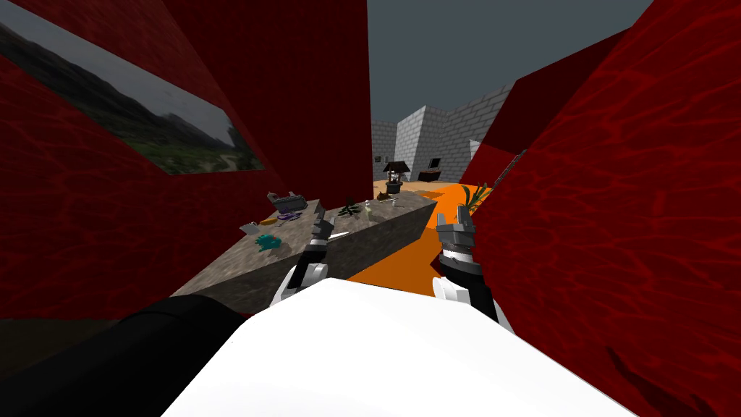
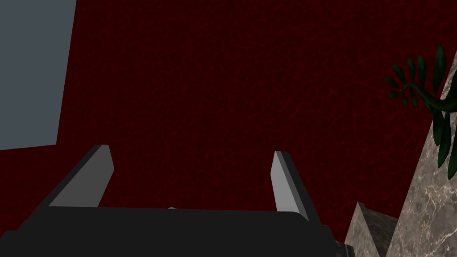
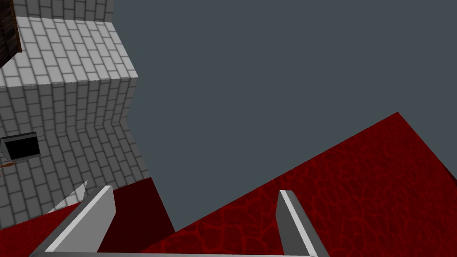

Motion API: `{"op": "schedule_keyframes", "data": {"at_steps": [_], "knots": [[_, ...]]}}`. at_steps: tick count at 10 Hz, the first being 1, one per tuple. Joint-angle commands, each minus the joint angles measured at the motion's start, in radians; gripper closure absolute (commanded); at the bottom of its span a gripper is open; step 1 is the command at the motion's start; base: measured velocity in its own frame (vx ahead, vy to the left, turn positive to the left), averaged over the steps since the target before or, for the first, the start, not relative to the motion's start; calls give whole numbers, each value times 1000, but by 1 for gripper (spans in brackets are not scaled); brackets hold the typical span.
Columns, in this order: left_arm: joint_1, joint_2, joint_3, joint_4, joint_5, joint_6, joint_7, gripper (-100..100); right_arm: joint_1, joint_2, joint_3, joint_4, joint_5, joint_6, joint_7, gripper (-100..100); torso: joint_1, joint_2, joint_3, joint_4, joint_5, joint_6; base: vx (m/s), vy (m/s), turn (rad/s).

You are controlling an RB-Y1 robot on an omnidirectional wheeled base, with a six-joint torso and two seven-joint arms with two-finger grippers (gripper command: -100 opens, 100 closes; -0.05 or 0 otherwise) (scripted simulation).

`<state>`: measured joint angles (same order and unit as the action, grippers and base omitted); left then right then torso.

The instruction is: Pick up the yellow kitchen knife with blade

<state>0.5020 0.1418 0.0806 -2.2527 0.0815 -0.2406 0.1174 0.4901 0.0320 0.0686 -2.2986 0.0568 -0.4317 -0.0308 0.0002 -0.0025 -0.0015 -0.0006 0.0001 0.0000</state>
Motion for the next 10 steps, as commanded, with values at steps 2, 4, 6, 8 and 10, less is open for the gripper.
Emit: {"op": "schedule_keyframes", "data": {"at_steps": [2,4,6,8,10], "knots": [[2,3,10,5,9,57,-4,-100,0,0,0,0,0,0,0,0,1,-1,0,0,0,0,43,6,26],[7,4,21,6,20,122,-10,-100,0,0,0,0,0,0,0,0,0,0,0,0,0,0,42,-3,31],[9,4,27,6,26,169,-13,-100,0,0,0,0,0,0,0,0,0,0,0,0,0,0,35,-2,18],[11,3,32,6,31,204,-16,-100,0,0,0,0,0,0,0,0,-1,-1,0,0,0,0,43,-6,27],[15,3,43,8,41,266,-22,-100,0,0,0,0,0,0,0,0,0,0,0,0,0,0,43,6,25]]}}
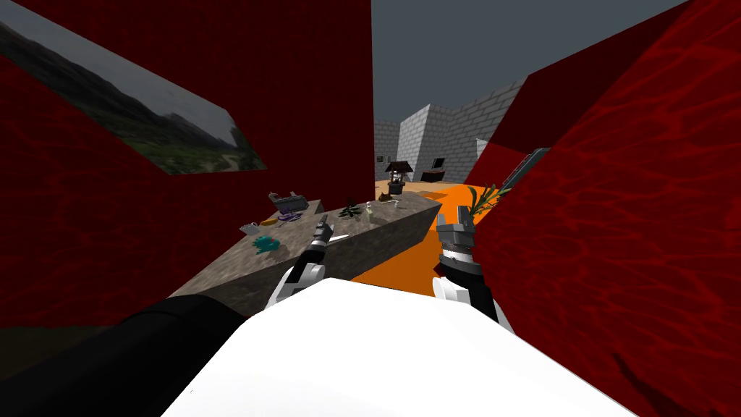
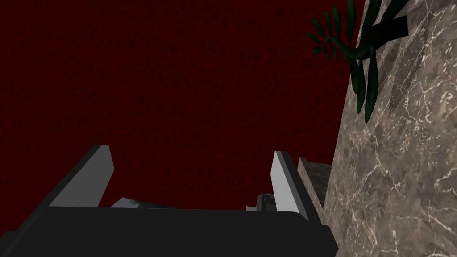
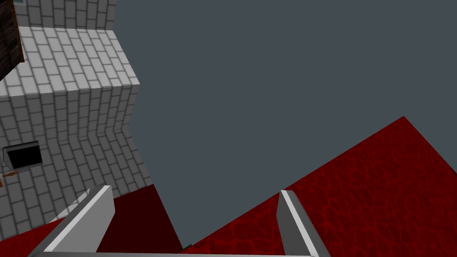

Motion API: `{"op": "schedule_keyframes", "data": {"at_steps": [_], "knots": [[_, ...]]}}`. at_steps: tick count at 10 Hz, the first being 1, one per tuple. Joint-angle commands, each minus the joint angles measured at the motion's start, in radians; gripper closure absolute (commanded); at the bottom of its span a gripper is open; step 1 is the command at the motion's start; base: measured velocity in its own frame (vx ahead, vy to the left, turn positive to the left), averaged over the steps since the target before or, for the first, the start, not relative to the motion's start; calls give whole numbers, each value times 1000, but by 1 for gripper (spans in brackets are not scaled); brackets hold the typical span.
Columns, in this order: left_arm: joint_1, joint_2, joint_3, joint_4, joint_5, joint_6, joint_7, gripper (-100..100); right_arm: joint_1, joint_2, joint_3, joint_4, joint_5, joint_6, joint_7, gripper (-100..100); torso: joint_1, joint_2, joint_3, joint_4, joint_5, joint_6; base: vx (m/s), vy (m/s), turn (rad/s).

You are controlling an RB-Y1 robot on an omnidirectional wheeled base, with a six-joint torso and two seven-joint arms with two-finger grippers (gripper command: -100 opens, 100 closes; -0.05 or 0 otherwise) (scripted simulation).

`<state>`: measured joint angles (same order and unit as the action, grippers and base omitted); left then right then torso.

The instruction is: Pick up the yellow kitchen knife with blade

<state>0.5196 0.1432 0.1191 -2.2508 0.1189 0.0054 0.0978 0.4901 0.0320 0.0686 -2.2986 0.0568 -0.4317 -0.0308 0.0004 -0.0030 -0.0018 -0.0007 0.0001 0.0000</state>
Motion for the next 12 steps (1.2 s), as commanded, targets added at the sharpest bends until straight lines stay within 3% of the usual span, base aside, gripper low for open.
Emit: {"op": "schedule_keyframes", "data": {"at_steps": [1,12], "knots": [[-1,0,9,7,8,50,-5,-100,0,0,0,0,0,0,0,0,0,0,0,0,0,0,47,-2,31],[12,-23,49,18,46,313,-26,-100,0,0,0,0,0,0,0,0,-1,0,0,0,0,0,40,-2,25]]}}
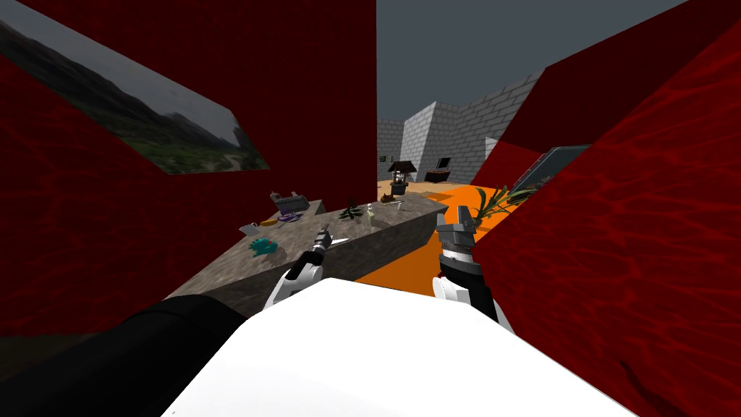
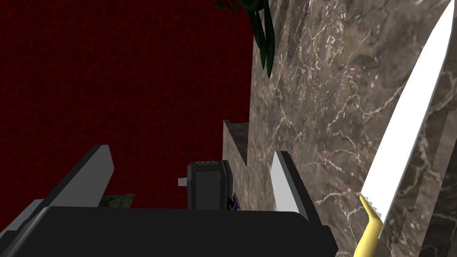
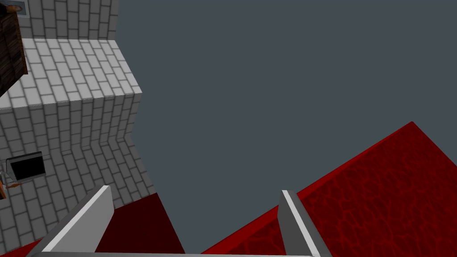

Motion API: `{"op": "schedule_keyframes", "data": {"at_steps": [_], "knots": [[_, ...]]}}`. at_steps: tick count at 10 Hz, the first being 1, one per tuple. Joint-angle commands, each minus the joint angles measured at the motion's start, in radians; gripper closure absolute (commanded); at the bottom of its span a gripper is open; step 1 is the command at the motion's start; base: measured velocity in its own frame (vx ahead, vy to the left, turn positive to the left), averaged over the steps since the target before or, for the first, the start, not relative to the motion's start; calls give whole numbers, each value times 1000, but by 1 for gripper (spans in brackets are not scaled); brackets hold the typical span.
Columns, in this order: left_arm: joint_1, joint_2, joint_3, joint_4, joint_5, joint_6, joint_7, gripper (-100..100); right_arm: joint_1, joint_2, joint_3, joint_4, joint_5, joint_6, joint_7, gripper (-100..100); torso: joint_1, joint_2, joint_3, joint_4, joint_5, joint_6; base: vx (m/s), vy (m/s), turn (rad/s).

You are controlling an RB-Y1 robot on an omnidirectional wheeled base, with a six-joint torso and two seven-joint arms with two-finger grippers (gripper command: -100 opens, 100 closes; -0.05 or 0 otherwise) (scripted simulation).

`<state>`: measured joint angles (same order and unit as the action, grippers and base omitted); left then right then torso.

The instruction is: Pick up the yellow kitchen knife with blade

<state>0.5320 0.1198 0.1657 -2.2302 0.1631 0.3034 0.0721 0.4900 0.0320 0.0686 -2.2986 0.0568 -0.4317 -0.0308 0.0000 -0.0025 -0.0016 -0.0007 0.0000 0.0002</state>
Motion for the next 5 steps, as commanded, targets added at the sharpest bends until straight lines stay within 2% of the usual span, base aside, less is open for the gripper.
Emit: {"op": "schedule_keyframes", "data": {"at_steps": [1,3,5], "knots": [[1,-2,8,0,7,50,-3,-100,0,0,0,0,0,0,0,0,0,0,0,0,0,0,32,1,17],[3,-4,14,3,13,88,-6,-100,0,0,0,0,0,0,0,0,0,0,0,0,0,0,43,-5,25],[7,-5,25,8,24,161,-12,-100,0,0,0,0,0,0,0,0,0,0,0,0,0,0,39,0,36]]}}
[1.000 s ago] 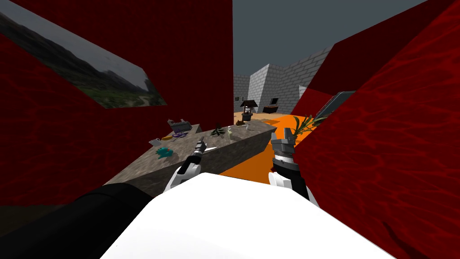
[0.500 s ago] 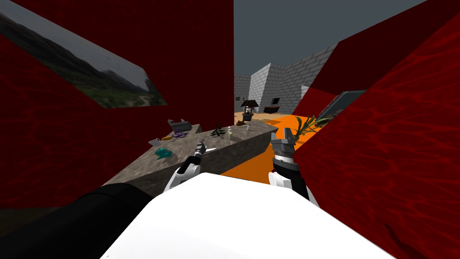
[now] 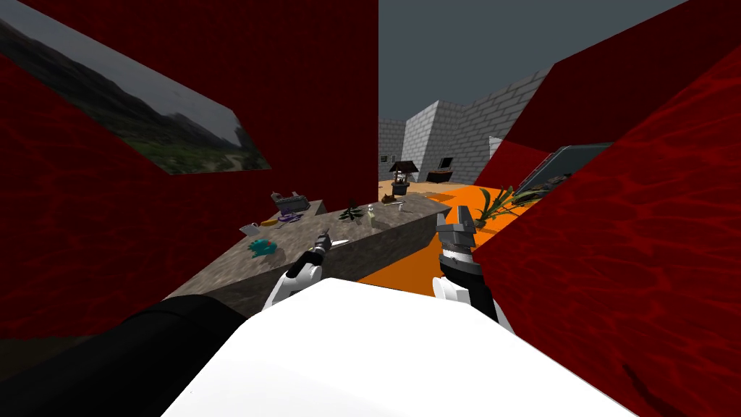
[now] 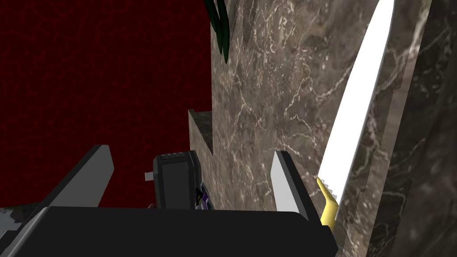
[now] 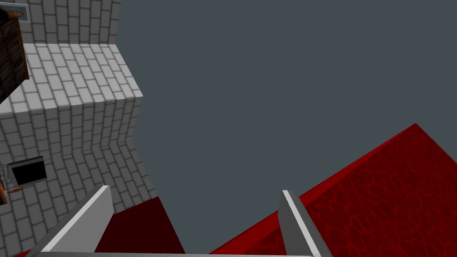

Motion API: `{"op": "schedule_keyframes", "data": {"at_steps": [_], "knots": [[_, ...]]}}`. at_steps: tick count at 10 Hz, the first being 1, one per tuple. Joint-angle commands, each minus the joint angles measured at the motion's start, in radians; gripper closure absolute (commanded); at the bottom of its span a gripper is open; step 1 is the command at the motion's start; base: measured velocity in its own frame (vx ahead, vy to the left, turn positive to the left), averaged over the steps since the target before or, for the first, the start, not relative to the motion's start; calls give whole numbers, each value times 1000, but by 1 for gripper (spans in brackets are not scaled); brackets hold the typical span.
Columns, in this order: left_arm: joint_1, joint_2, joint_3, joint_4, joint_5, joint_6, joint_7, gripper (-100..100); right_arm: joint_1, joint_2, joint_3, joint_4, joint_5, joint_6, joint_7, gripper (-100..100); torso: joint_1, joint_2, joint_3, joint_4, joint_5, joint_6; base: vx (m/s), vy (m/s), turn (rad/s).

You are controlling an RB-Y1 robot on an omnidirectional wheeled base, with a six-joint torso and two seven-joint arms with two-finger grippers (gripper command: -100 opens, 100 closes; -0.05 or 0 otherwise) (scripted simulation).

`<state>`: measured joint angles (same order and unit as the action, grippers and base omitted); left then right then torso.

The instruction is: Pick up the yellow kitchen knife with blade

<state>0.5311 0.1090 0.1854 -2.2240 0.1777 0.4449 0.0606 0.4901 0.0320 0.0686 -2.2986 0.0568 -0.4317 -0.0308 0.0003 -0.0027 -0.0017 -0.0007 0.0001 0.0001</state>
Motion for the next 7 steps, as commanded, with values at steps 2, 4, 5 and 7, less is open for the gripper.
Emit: {"op": "schedule_keyframes", "data": {"at_steps": [2,4,5,7], "knots": [[9,6,12,5,15,63,-4,-100,0,0,0,0,0,0,0,0,0,-1,0,0,0,0,51,0,25],[13,8,24,12,27,130,-11,-100,0,0,0,0,0,0,0,0,0,0,0,0,0,0,45,-5,32],[13,8,24,12,27,143,-11,-100,0,0,0,0,0,0,0,0,0,0,0,0,0,0,36,-9,11],[16,8,35,18,38,209,-17,-100,0,0,0,0,0,0,0,0,-1,1,0,0,0,0,45,-7,32]]}}
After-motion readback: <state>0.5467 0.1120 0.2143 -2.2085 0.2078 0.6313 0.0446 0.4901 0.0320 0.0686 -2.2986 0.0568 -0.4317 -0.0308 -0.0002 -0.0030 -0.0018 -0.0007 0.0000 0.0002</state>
